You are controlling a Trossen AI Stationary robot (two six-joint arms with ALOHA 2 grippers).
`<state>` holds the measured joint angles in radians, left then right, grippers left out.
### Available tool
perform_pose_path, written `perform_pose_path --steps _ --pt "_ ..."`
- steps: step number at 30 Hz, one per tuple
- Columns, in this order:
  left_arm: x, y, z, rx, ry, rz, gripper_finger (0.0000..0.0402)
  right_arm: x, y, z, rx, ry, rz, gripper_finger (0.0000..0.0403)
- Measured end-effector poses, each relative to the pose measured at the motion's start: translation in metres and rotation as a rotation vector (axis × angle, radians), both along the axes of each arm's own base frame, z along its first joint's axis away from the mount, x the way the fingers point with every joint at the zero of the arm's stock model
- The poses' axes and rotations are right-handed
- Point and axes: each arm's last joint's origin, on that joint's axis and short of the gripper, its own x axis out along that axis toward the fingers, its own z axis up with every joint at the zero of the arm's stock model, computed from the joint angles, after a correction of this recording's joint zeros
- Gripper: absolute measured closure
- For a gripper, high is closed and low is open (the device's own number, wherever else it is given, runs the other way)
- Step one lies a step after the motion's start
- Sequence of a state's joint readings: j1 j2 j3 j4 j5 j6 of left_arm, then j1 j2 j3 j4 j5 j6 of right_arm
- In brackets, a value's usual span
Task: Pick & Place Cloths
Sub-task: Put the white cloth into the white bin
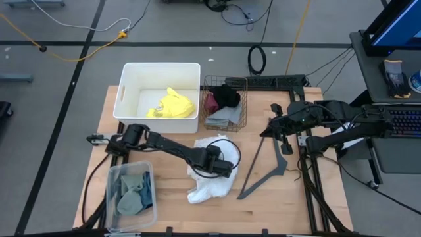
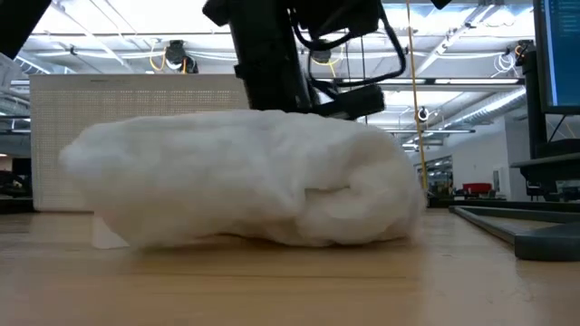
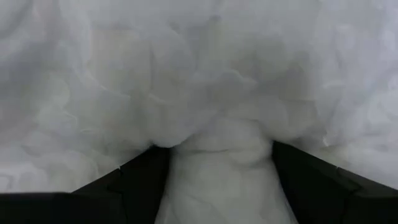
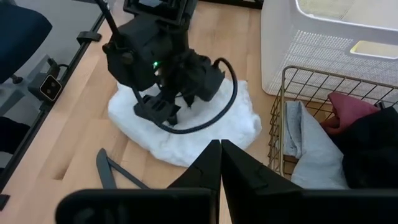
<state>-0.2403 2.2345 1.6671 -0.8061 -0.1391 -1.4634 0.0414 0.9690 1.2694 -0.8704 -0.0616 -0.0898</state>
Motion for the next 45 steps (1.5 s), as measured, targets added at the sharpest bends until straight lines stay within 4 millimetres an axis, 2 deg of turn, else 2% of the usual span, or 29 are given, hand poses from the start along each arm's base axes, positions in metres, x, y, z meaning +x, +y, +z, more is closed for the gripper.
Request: perform_pose_path --steps 2,5,13,15,20,26,34,45 --pt "0.004 -0.002 -0.009 -0.022 -0.002 -0.065 0.0117 0.000 0.000 0.000 0.000 0.001 0.000 0.0399" --pt "0.009 -0.007 -0.013 -0.036 -0.039 -0.135 0.0153 0.000 0.000 0.000 0.000 0.005 0.000 0.0399" --pt "0.014 -0.012 -0.014 0.008 -0.102 -0.238 0.0330 0.000 0.000 0.000 -0.003 0.002 -0.003 0.0399" --pt "0.015 -0.013 -0.013 0.009 -0.111 -0.265 0.0363 0.000 0.000 0.000 -0.003 0.003 -0.002 0.0399" --pt "0.015 -0.013 -0.007 0.015 -0.140 -0.295 0.0363 0.000 0.000 0.000 -0.004 0.002 -0.002 0.0399" --pt "0.013 -0.012 0.019 0.040 -0.201 -0.341 0.0363 0.000 0.000 0.000 -0.005 0.002 -0.001 0.0399" --pt "0.000 -0.016 0.079 0.084 -0.339 -0.420 0.0363 0.000 0.000 0.000 -0.006 0.002 -0.001 0.0399" --pt "-0.033 -0.030 0.161 0.169 -0.555 -0.474 0.0363 0.000 0.000 0.000 -0.006 0.002 -0.002 0.0399"
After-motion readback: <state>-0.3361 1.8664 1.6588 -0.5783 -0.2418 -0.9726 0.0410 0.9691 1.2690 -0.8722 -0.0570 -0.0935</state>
